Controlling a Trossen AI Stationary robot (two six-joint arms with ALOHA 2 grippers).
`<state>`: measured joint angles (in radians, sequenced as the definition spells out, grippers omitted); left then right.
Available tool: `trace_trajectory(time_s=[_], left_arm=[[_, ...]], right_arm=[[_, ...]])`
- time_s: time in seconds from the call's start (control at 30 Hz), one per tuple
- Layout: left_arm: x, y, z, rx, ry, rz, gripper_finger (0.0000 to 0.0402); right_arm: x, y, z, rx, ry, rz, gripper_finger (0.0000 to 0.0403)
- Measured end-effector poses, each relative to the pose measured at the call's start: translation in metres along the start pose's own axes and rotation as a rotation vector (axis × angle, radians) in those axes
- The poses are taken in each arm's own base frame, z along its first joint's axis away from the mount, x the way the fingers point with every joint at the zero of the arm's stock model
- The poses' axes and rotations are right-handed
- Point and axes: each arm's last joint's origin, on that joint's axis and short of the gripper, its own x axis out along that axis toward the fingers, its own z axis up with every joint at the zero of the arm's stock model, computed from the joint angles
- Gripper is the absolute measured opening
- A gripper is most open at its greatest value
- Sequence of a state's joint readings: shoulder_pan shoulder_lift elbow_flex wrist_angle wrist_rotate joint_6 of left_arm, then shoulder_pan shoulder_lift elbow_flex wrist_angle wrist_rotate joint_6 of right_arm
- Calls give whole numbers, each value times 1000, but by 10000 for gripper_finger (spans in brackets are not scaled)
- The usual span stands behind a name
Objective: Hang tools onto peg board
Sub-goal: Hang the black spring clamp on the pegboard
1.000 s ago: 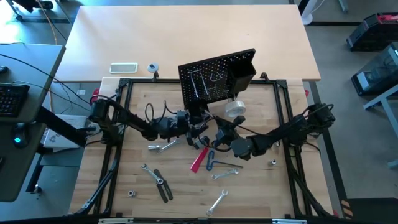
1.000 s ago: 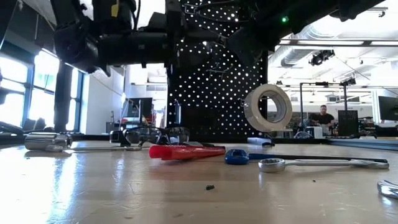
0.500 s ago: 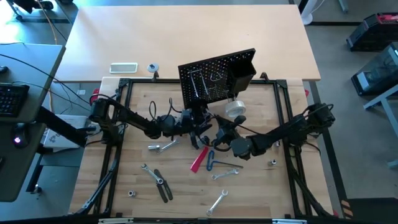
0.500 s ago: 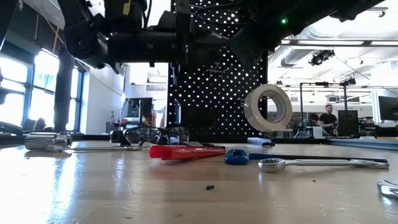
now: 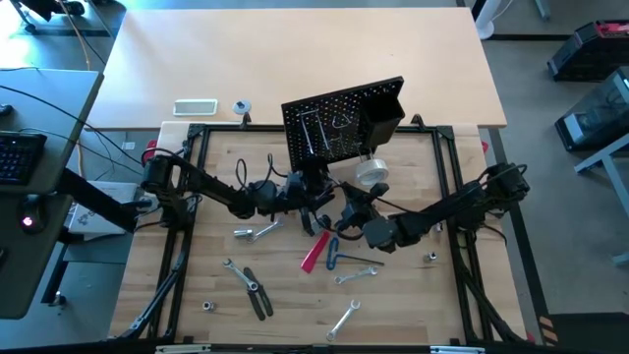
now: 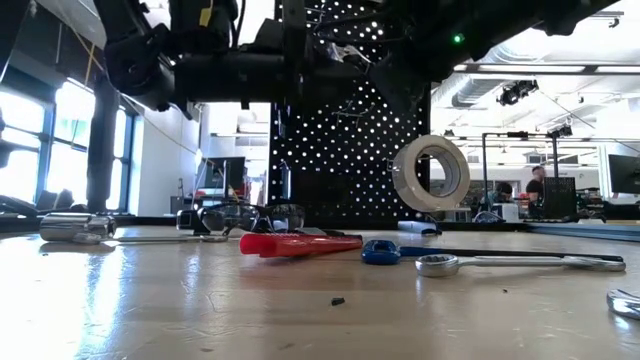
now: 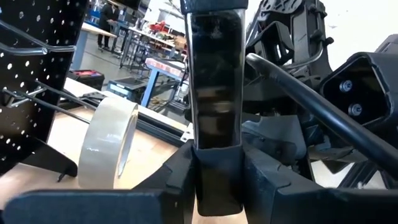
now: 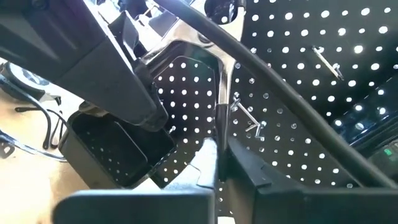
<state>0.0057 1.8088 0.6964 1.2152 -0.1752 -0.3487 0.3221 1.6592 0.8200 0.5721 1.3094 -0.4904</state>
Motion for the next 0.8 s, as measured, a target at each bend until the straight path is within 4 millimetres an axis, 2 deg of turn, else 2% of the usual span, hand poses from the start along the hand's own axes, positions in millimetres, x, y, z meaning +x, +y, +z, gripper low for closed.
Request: trace_trajectory(time_s=[0.27, 0.4, 0.8], left_arm=[[1, 10, -3, 37, 66, 10, 80], [1, 19, -6, 51, 109, 56, 80], [2, 48, -1, 68, 140, 154, 79]], right_arm=[[-9, 5, -9, -22, 35, -25, 105], [-16, 8, -14, -15, 46, -39, 136], [-31, 11, -15, -15, 27, -35, 145]])
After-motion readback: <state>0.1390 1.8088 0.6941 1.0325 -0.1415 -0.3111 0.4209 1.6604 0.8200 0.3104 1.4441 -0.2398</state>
